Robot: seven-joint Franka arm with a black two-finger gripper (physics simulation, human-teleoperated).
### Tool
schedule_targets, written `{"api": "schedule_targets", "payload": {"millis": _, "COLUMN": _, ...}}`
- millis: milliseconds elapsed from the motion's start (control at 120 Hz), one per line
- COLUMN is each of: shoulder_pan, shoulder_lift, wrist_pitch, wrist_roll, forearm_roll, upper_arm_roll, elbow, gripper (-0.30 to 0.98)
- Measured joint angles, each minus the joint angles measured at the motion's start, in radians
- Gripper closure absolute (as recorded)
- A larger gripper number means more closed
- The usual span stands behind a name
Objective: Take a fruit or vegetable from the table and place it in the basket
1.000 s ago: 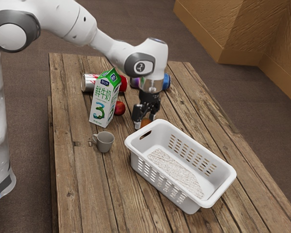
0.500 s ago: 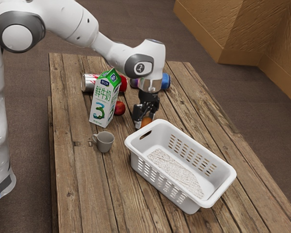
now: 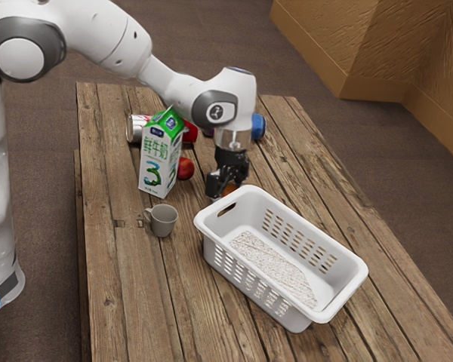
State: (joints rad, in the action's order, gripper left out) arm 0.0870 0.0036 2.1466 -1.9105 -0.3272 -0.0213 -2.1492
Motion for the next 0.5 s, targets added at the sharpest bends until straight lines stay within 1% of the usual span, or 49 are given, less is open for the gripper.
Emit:
{"api": "schedule_targets", "payload": {"millis": 83, "shoulder_pan": 0.003, "shoulder_lift": -0.004, "wrist_pitch": -0.003, "wrist_roll": 0.005, "forearm_roll": -0.004, "upper_arm_roll": -0.001, "elbow": 0.0, "gripper": 0.44}}
{"api": "schedule_targets", "payload": {"millis": 300, "shoulder_pan": -0.005, "shoulder_lift": -0.003, "wrist_pitch": -0.012, "wrist_roll": 0.017, "forearm_roll": -0.011, "upper_arm_roll": -0.02, "elbow": 0.003, "gripper": 0.47}}
{"api": "schedule_targets", "payload": {"millis": 367, "shoulder_pan": 0.023, "shoulder_lift": -0.017, "wrist_pitch": -0.015, "wrist_roll": 0.02, "forearm_roll": -0.011, "upper_arm_roll": 0.005, "elbow": 0.004, "gripper": 0.48}}
{"api": "schedule_targets", "payload": {"millis": 425, "shoulder_pan": 0.028, "shoulder_lift": -0.064, "wrist_pitch": -0.023, "wrist_roll": 0.018, "forearm_roll": -0.001, "upper_arm_roll": 0.007, "elbow": 0.007, "gripper": 0.5}}
{"api": "schedule_targets", "payload": {"millis": 500, "shoulder_pan": 0.021, "shoulder_lift": -0.151, "wrist_pitch": -0.047, "wrist_roll": 0.008, "forearm_roll": 0.034, "upper_arm_roll": 0.008, "elbow": 0.015, "gripper": 0.45}}
